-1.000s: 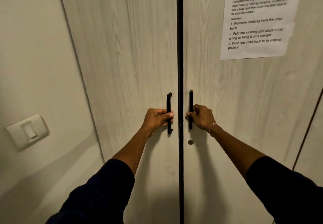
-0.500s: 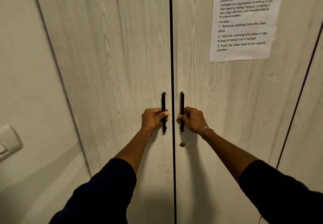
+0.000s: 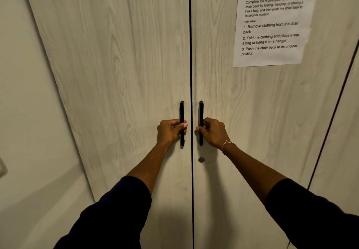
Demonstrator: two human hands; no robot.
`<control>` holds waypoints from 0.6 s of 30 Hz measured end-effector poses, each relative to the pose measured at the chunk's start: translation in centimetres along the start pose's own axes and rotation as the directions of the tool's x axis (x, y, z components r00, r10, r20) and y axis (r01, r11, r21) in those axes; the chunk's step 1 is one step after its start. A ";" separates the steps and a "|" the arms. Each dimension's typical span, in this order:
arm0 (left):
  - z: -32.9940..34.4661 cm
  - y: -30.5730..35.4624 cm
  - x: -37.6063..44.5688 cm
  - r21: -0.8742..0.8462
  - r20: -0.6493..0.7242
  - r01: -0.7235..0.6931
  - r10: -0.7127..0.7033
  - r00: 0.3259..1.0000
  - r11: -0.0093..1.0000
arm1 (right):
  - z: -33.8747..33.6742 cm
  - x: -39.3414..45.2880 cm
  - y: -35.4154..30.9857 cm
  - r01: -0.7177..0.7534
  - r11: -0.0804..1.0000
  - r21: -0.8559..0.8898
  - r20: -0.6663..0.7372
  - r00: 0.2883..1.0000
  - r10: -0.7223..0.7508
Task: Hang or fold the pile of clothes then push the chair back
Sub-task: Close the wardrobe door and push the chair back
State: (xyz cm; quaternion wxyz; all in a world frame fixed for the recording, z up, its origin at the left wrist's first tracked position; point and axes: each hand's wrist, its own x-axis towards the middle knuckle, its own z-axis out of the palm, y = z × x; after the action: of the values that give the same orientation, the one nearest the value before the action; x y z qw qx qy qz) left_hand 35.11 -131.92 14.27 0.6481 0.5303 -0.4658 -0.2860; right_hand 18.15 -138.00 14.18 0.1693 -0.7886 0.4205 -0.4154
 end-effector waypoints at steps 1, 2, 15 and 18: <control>0.0 0.0 0.1 -0.004 0.001 -0.004 0.004 1.000 1.000 | 0.0 0.1 0.1 0.005 1.000 0.000 -0.004 1.000 -0.005; 0.1 -0.1 0.1 -0.002 0.002 -0.008 0.008 1.000 1.000 | 0.2 0.2 0.2 0.009 1.000 -0.001 -0.010 1.000 -0.009; 0.7 -0.6 1.6 0.134 -0.076 -0.004 0.014 0.997 0.991 | 0.6 0.4 0.4 0.015 1.000 -0.019 -0.048 0.999 -0.016; 0.9 -0.9 1.9 0.162 -0.096 0.013 0.002 0.995 0.987 | 0.3 0.1 0.0 0.012 0.999 -0.036 -0.027 1.000 -0.013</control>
State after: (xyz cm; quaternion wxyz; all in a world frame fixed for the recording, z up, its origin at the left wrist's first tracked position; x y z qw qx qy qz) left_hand 35.17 -134.22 14.00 0.6237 0.5957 -0.4544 -0.2230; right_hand 18.40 -138.14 14.05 0.1468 -0.7884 0.4253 -0.4196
